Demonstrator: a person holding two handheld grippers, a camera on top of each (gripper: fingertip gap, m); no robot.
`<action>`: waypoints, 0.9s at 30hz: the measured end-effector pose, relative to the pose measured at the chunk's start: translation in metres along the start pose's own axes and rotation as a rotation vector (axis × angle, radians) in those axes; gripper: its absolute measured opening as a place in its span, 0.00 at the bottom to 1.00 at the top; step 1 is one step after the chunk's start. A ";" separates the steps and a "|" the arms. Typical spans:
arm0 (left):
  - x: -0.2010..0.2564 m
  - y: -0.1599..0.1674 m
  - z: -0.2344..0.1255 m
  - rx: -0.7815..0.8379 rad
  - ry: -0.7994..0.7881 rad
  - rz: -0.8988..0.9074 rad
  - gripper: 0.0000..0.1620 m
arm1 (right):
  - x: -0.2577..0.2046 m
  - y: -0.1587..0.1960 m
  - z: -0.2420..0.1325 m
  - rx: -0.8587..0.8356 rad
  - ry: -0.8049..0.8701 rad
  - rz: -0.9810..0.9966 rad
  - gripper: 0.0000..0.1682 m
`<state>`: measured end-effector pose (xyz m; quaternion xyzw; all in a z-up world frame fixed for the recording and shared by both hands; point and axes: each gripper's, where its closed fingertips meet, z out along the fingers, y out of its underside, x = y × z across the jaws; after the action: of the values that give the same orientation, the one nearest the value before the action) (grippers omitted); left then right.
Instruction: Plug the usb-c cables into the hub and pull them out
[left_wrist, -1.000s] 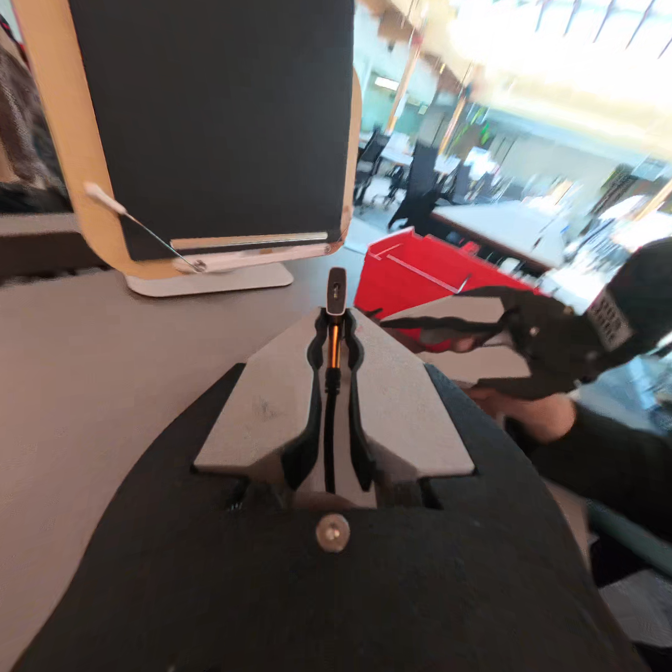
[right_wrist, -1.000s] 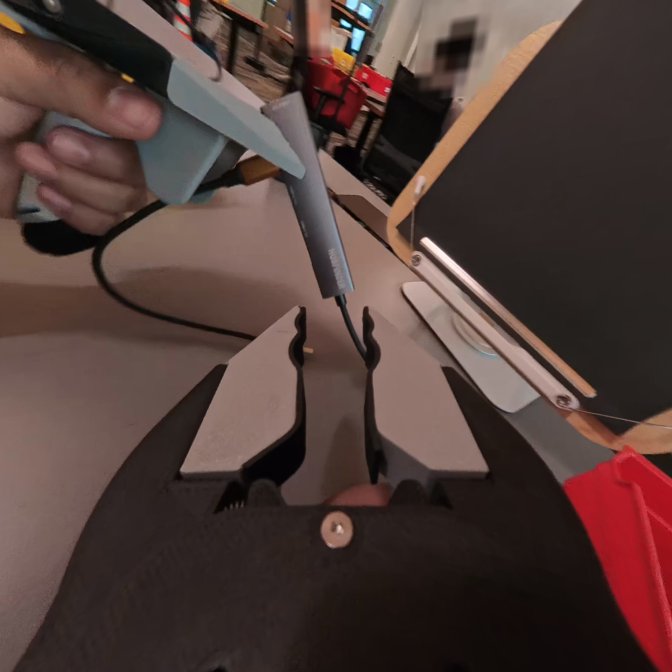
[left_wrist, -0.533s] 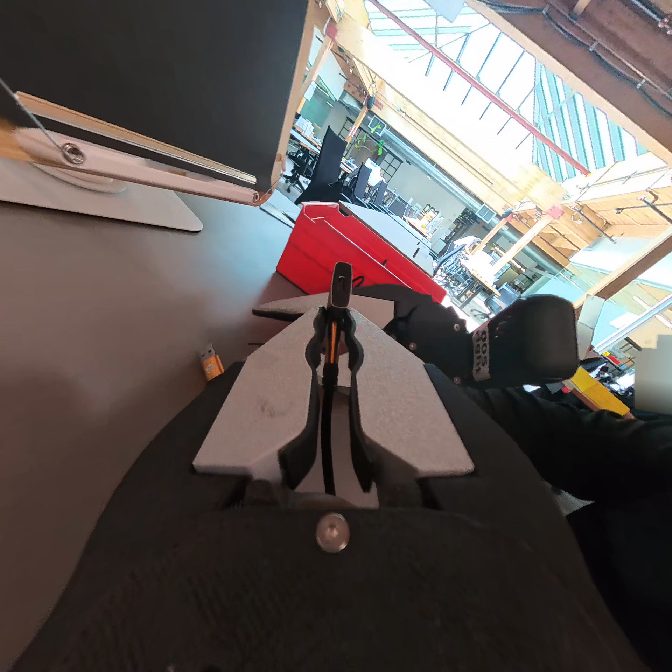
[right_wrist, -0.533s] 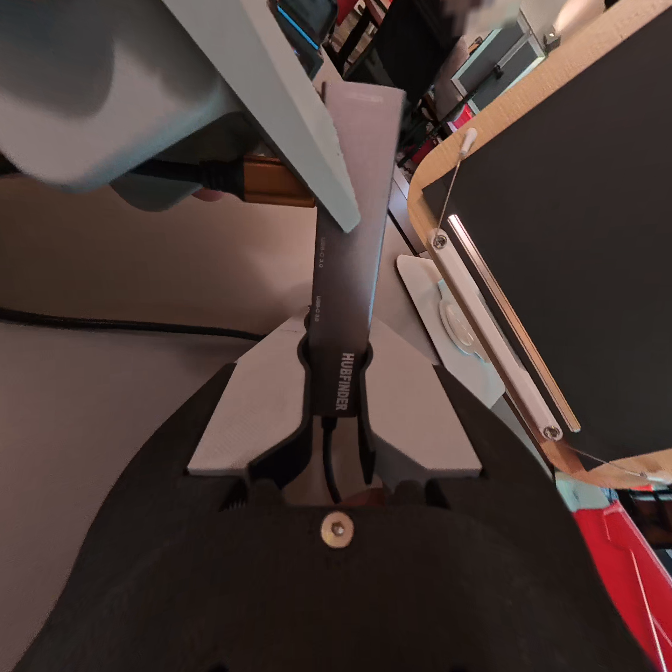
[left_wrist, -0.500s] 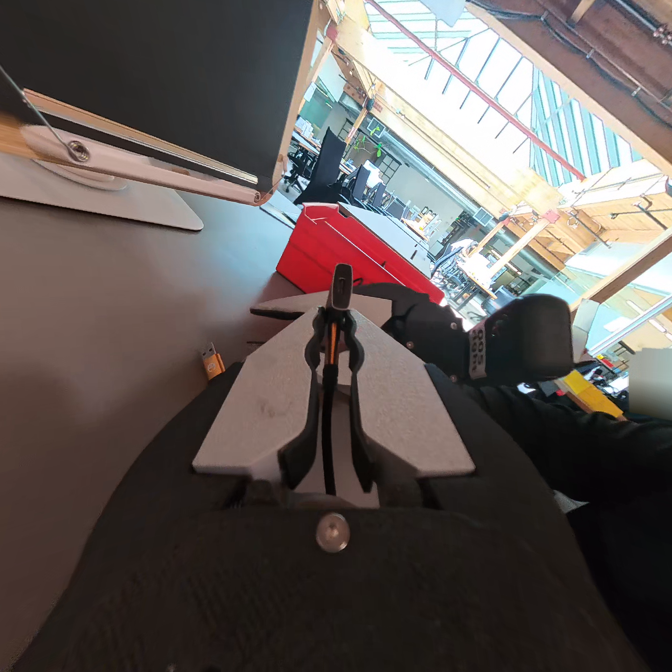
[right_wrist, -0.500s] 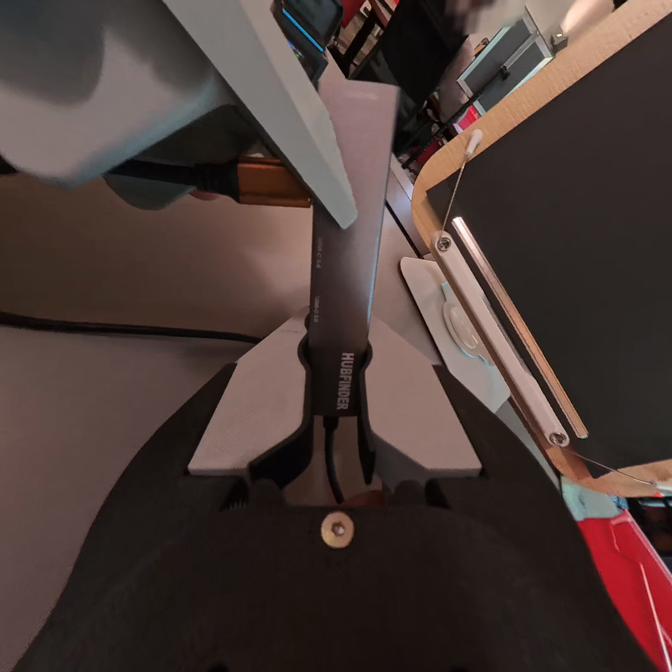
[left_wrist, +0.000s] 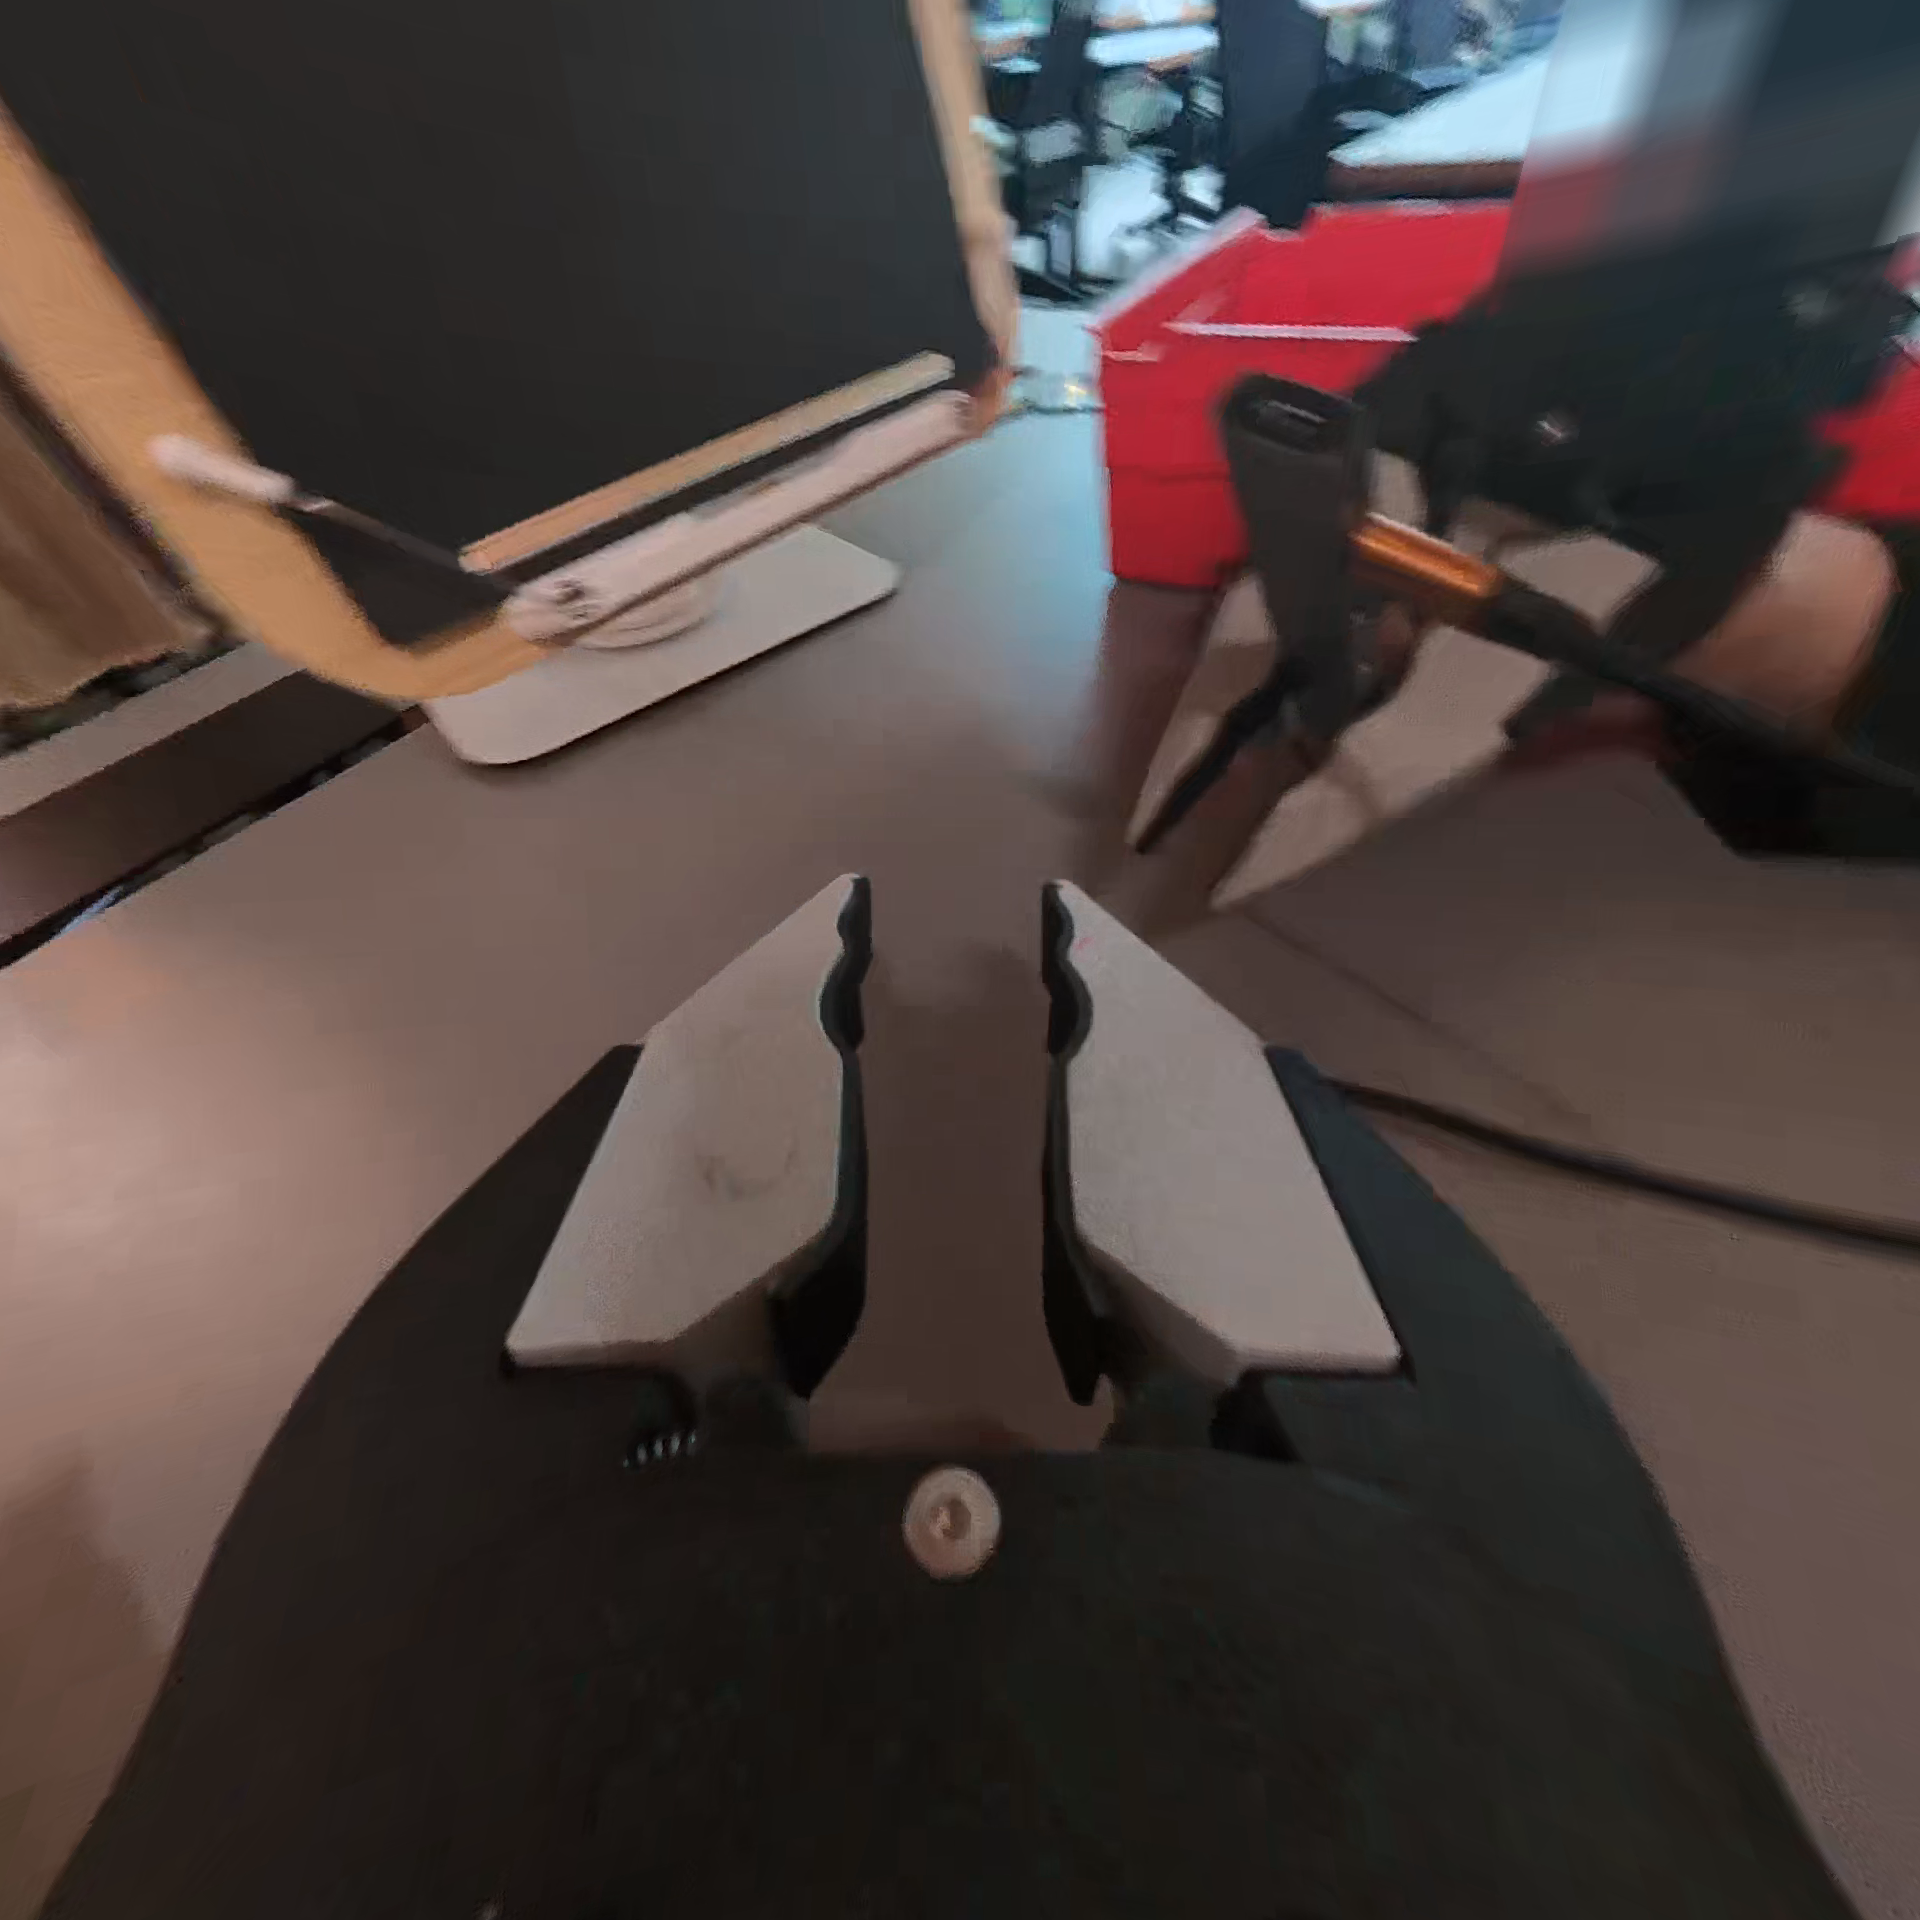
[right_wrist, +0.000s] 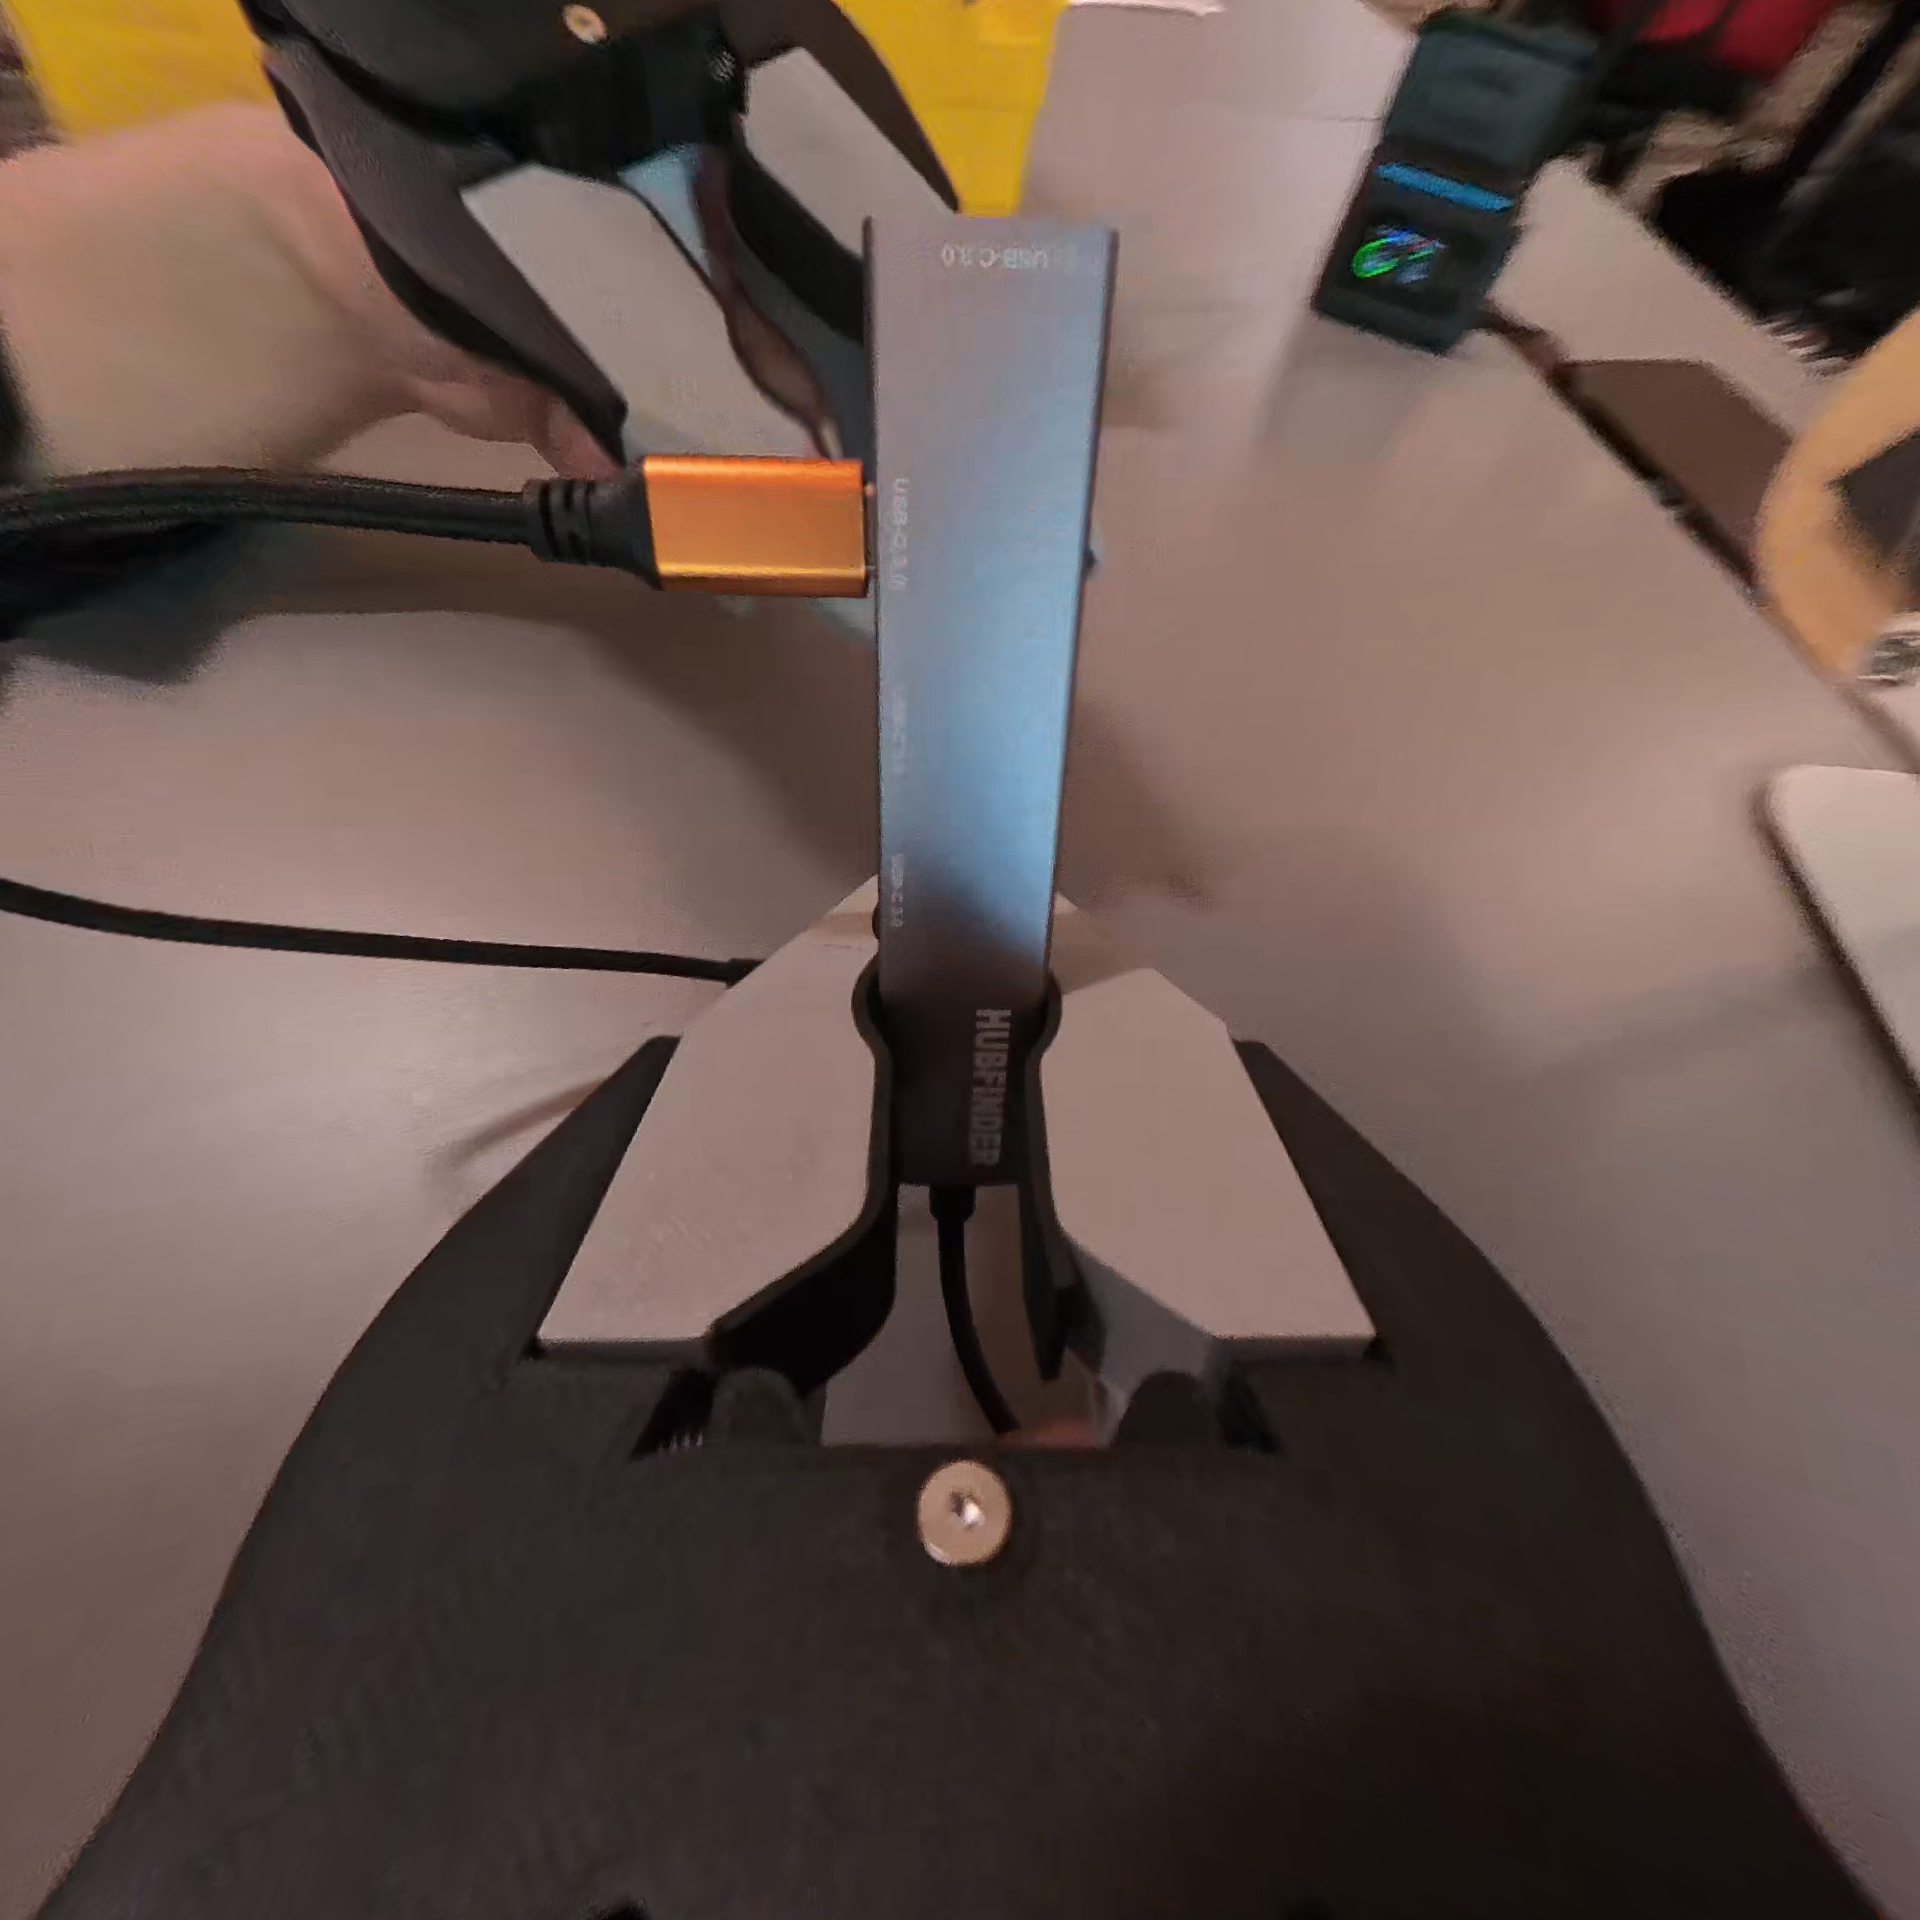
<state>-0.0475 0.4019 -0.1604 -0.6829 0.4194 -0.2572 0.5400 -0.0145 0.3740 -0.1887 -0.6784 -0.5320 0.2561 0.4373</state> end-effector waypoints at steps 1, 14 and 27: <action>0.016 0.001 0.002 -0.010 0.066 0.059 0.21 | -0.010 0.001 0.001 -0.013 -0.073 0.017 0.10; 0.118 0.004 -0.015 0.099 0.441 0.428 0.20 | -0.113 0.046 -0.011 -0.294 -0.695 0.094 0.10; 0.095 -0.011 -0.013 0.124 0.378 0.344 0.04 | -0.054 -0.027 -0.025 0.111 -0.281 -0.045 0.13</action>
<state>-0.0062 0.3152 -0.1555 -0.5072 0.6060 -0.3098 0.5287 -0.0237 0.3166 -0.1592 -0.5986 -0.5878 0.3678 0.4010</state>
